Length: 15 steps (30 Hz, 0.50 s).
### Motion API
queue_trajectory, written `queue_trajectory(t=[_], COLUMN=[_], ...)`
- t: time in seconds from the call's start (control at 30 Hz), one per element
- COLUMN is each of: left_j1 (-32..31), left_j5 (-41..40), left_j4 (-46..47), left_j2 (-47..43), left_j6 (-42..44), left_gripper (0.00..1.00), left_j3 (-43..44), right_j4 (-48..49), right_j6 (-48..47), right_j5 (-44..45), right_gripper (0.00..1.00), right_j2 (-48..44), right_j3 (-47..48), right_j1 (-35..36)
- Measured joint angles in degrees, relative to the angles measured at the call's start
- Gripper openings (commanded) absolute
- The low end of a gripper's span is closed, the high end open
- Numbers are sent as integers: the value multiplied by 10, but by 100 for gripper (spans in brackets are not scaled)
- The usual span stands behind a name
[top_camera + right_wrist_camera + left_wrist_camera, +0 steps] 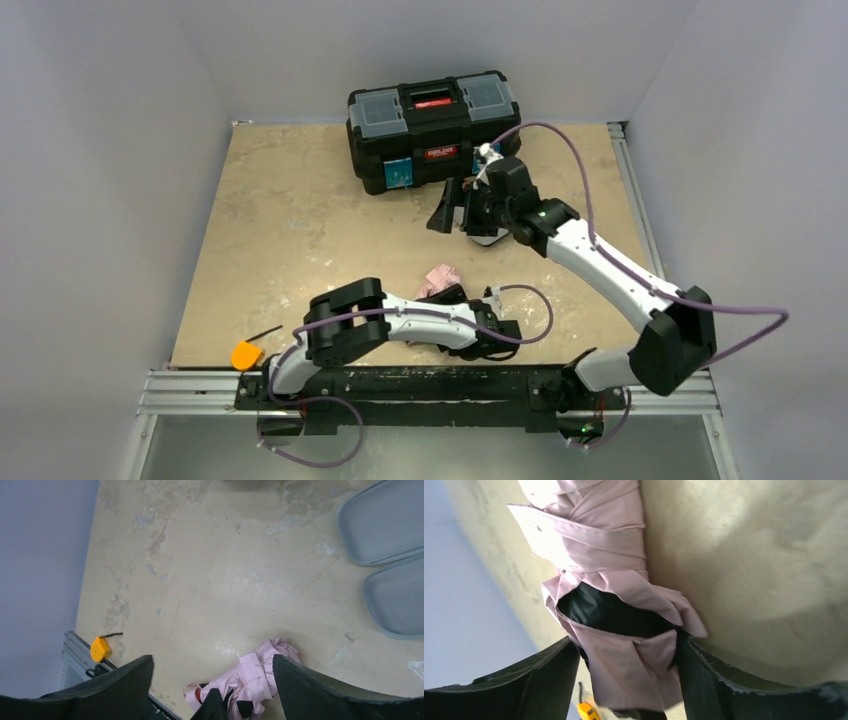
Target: Put away the umbrella
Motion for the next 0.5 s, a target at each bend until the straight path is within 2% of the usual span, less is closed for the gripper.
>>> queue_trajectory(t=[0.03,0.27,0.37,0.43,0.5], left_j1=[0,2,8,21,44], left_j5=[18,130,174,231,264], left_j4=[-1,-17,-25,-62,-62], left_j2=[-8,-59,-114,-169,-225], left_j6=[1,5,6,15,20], left_gripper=[76,80,80,80,80], left_j3=[5,43,45,38,35], right_j4=[-4,-25,-26,6,48], right_j6=[7,73,108,141,178], right_j5=[12,69,66,57,44], right_gripper=[98,99,99,99,99], right_j2=[-19,-150,-193,-221,-241], right_j3=[-3,-116,-183,-225,-270], right_j1=[-5,-32,-33,-38,-39])
